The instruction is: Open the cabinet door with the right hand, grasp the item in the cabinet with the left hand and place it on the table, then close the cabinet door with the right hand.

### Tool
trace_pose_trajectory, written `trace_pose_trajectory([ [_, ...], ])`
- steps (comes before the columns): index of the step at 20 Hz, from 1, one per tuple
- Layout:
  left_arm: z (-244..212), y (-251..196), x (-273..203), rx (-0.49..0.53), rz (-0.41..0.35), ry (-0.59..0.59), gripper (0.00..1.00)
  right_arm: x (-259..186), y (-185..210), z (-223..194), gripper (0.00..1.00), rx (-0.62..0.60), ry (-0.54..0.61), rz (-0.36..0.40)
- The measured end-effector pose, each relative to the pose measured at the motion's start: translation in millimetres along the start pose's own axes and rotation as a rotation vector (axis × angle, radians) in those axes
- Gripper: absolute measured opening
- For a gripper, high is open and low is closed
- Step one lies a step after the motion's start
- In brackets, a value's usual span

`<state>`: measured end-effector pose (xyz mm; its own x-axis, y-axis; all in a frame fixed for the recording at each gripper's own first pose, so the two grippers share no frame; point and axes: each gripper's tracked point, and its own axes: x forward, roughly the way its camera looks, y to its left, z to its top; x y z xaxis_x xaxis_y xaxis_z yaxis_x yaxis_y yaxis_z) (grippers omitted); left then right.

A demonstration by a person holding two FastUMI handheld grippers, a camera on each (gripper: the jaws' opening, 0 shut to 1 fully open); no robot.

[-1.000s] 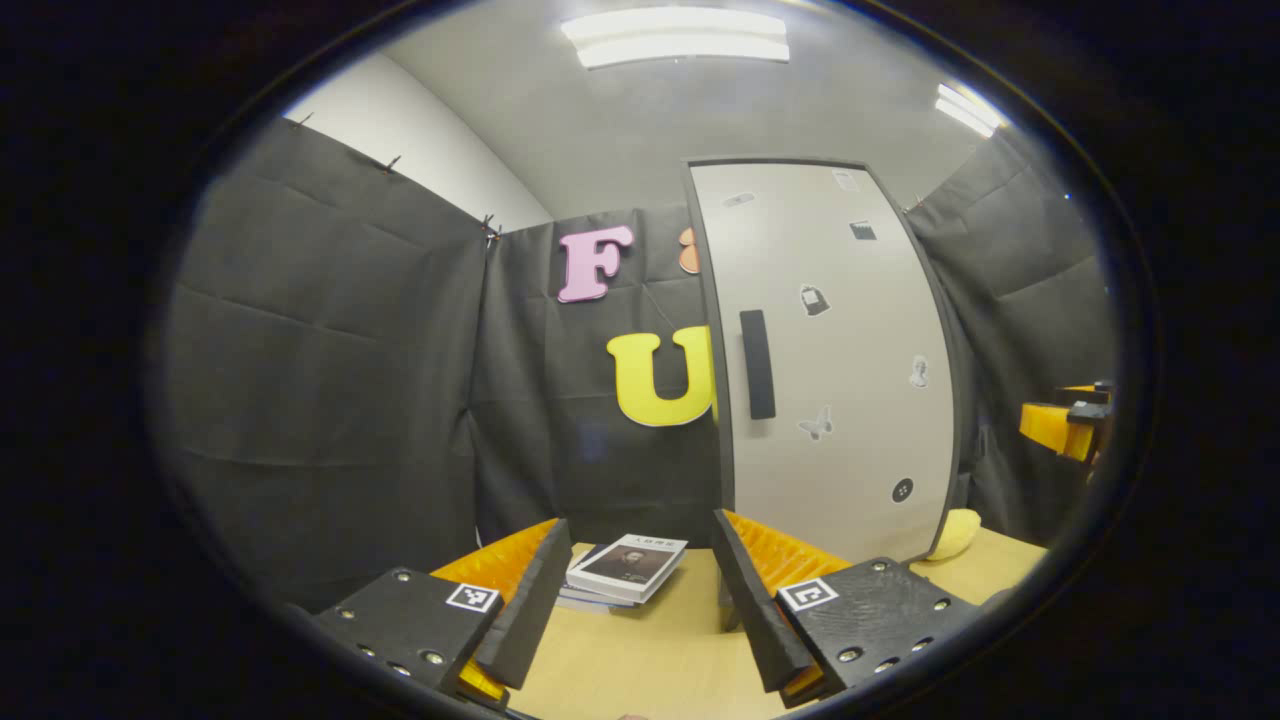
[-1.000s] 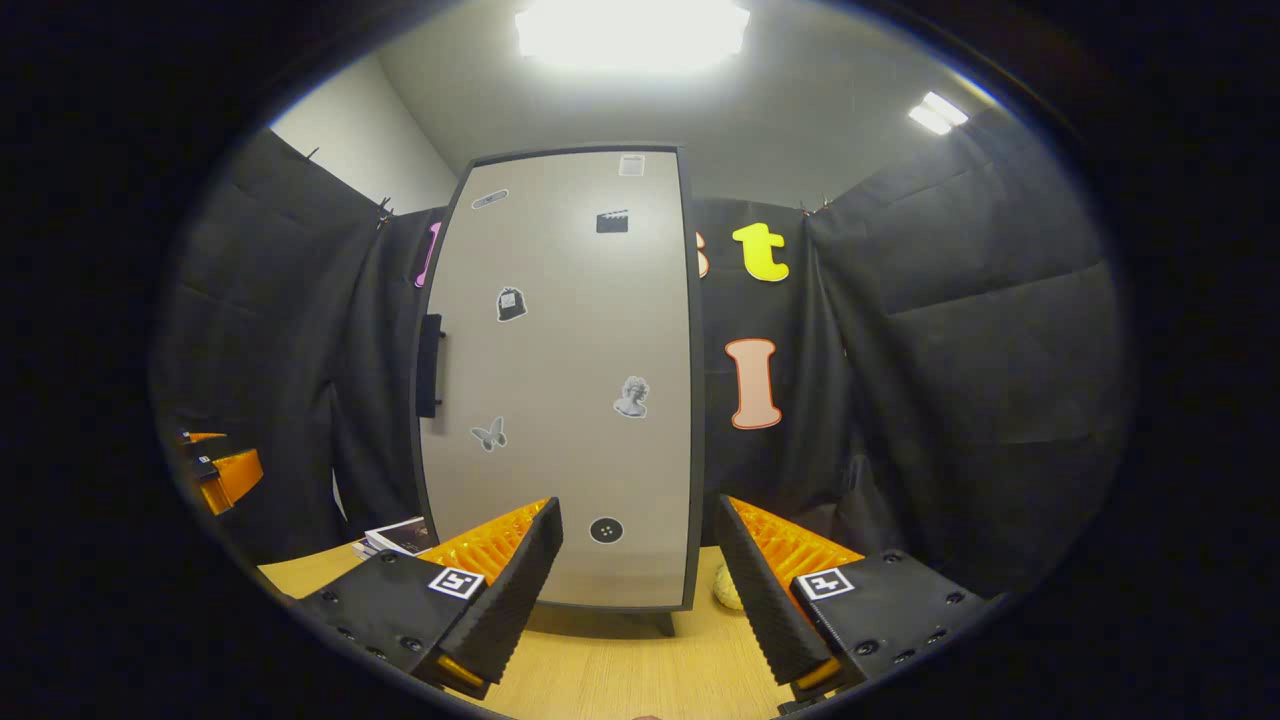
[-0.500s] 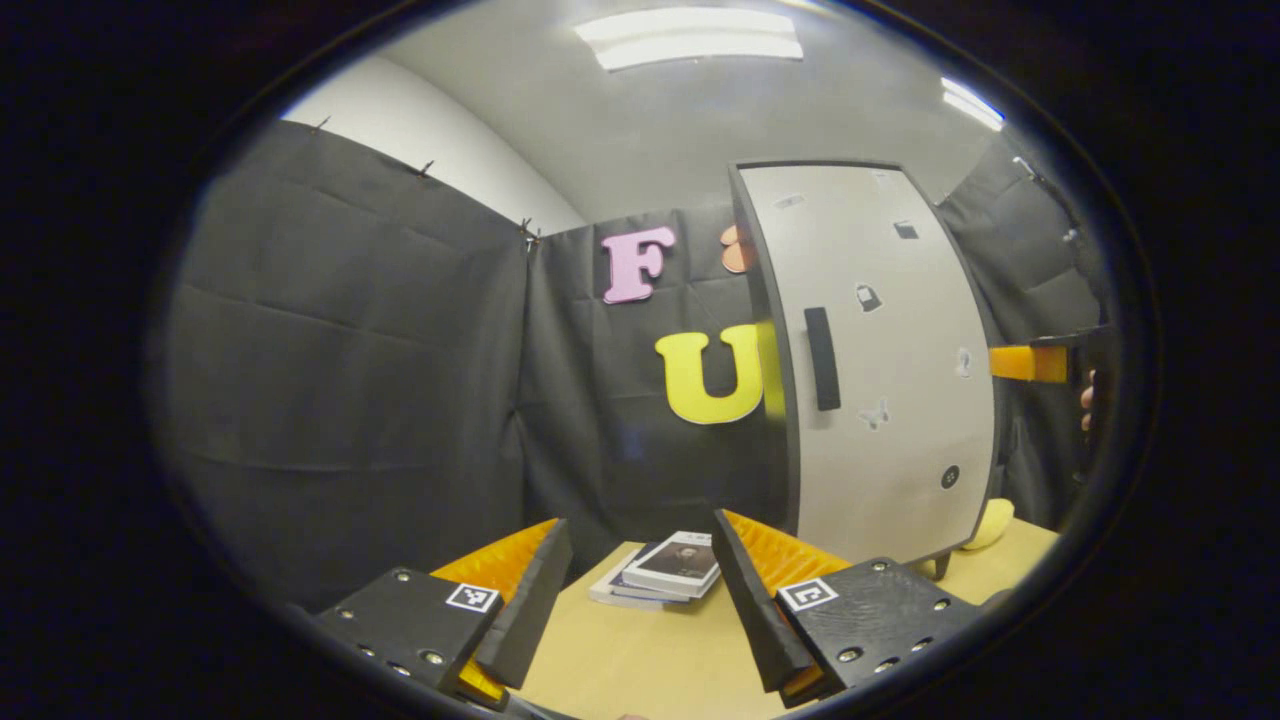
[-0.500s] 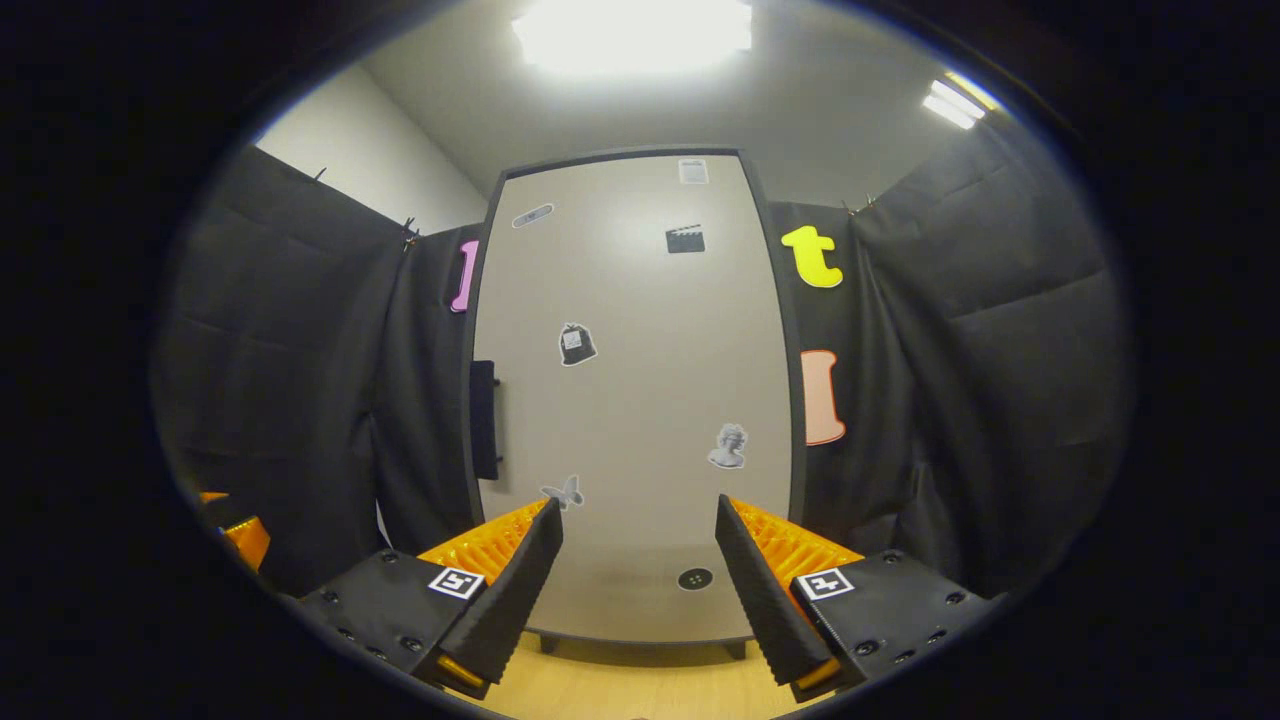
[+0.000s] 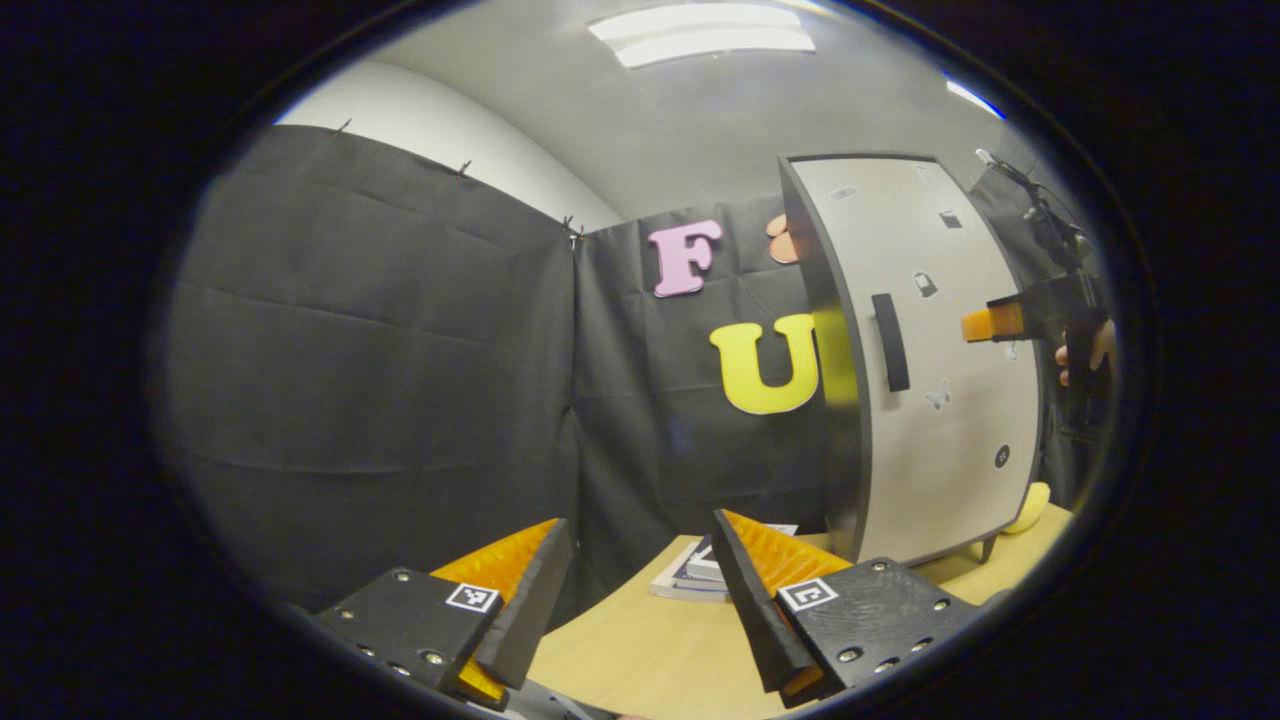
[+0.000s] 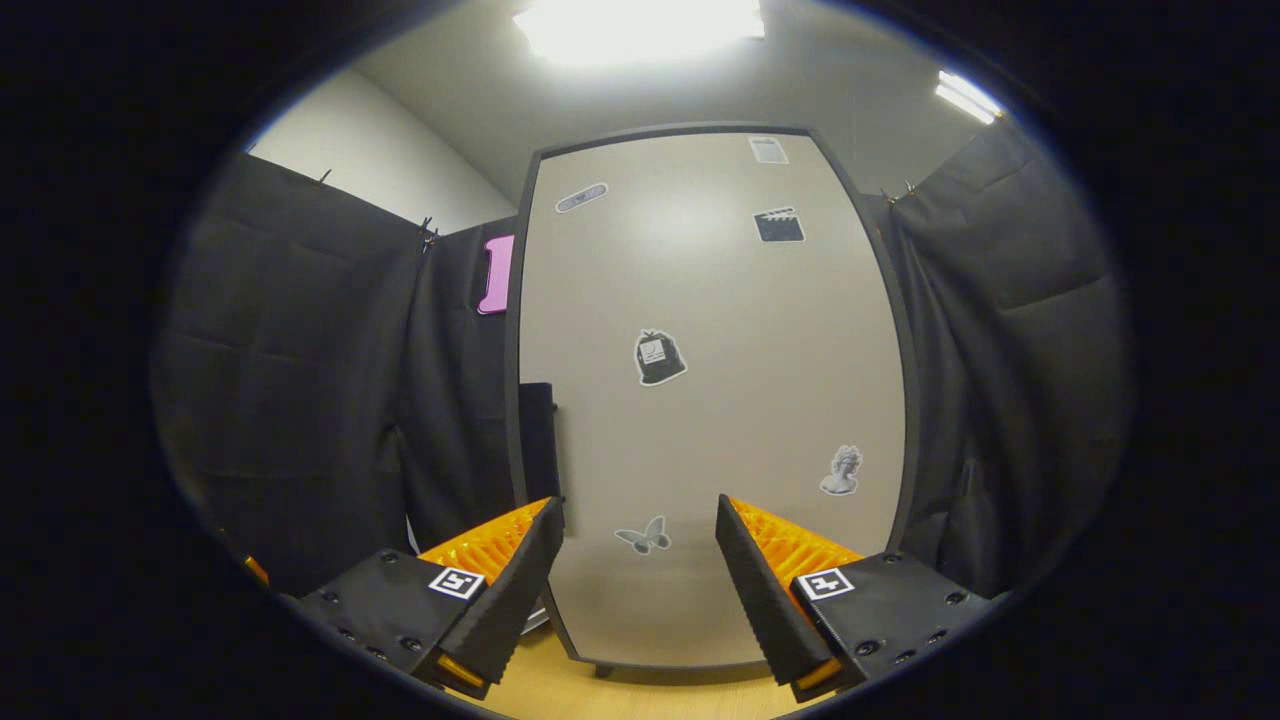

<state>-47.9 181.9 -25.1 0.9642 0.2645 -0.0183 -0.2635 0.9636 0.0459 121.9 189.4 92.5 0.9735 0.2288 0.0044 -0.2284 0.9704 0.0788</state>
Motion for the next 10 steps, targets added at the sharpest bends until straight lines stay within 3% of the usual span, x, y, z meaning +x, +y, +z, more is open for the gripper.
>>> trace_pose_trajectory([
  [10, -24, 52, 1, 0.014, 0.069, 0.048, 0.86, 54, 41, -1, 0.96, -0.031, 0.042, -0.006],
])
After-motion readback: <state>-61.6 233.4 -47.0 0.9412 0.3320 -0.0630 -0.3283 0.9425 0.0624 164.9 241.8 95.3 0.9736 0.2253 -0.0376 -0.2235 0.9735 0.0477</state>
